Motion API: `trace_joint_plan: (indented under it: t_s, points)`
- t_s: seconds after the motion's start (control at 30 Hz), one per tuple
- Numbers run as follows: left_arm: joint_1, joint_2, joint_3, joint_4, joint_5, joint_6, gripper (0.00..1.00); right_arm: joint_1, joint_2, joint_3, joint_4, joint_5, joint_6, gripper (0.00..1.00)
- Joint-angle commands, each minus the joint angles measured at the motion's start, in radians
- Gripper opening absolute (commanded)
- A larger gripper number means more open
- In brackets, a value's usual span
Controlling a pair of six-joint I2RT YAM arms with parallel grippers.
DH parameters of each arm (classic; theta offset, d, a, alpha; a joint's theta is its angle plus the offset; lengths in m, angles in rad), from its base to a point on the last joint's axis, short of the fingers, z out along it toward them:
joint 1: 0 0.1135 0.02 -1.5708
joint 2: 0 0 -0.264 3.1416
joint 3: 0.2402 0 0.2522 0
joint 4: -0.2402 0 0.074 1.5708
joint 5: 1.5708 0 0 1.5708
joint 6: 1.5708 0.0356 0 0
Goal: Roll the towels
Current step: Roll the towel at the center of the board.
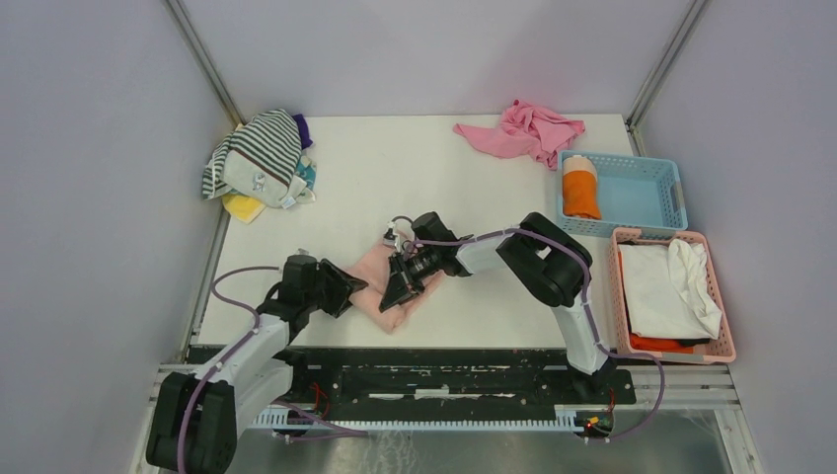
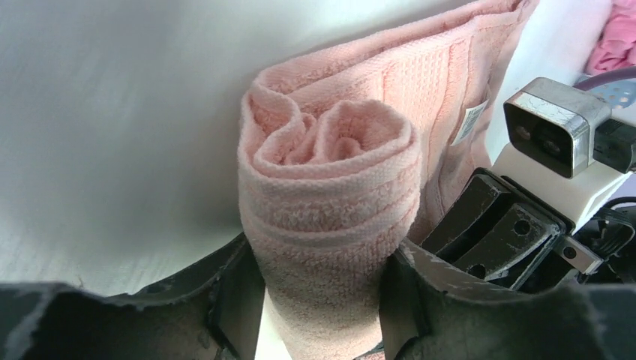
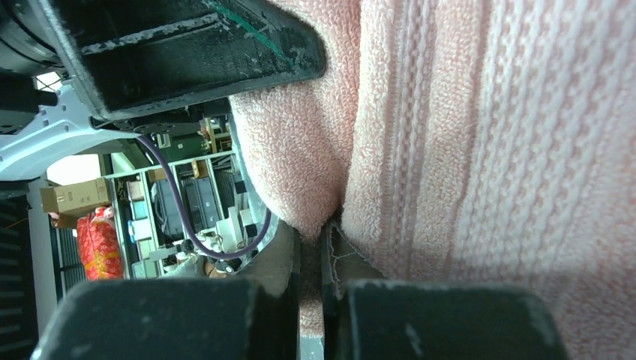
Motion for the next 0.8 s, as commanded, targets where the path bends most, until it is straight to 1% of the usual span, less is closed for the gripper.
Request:
trace_joint_plan:
  t_s: [0.0, 0.07, 0.13, 0.23, 0.3, 0.37, 0.43, 0.57, 0.63, 0.67, 0.7, 0.77]
  points:
    - [0.062, -0.012, -0.109, 0.039, 0.028, 0.019, 0.52, 0.013, 0.033, 0.007, -0.088, 0.096, -0.051, 0.1]
    - [0.062, -0.03, -0.124, 0.052, 0.04, 0.013, 0.47, 0.025, 0.03, 0.027, -0.093, 0.098, -0.043, 0.12]
    - [0.061, -0.049, -0.131, 0.072, 0.055, 0.004, 0.36, 0.044, 0.033, 0.049, -0.097, 0.105, -0.04, 0.14]
    - [0.06, -0.068, -0.131, 0.094, 0.076, -0.024, 0.21, 0.057, 0.031, 0.062, -0.09, 0.13, -0.035, 0.21]
    - [0.058, -0.075, -0.124, 0.096, 0.072, -0.042, 0.14, 0.055, -0.008, 0.048, -0.155, 0.189, -0.091, 0.25]
    - [0.049, -0.077, -0.122, 0.107, 0.058, -0.069, 0.12, 0.057, -0.081, 0.038, -0.281, 0.292, -0.194, 0.31]
    - [0.011, -0.07, -0.12, 0.129, 0.03, -0.112, 0.12, 0.062, -0.186, 0.016, -0.377, 0.4, -0.269, 0.38]
    - [-0.121, -0.024, -0.088, 0.165, -0.076, -0.207, 0.12, 0.102, -0.389, -0.02, -0.532, 0.703, -0.388, 0.48]
    - [-0.163, 0.005, -0.07, 0.171, -0.12, -0.247, 0.11, 0.15, -0.46, -0.012, -0.601, 0.86, -0.441, 0.52]
    - [-0.17, 0.019, -0.065, 0.179, -0.134, -0.26, 0.1, 0.181, -0.485, -0.003, -0.629, 0.947, -0.462, 0.59]
    - [-0.175, 0.03, -0.06, 0.184, -0.145, -0.269, 0.09, 0.22, -0.503, 0.008, -0.655, 1.027, -0.488, 0.62]
    - [-0.178, 0.049, -0.048, 0.185, -0.161, -0.275, 0.08, 0.3, -0.521, 0.031, -0.695, 1.195, -0.532, 0.64]
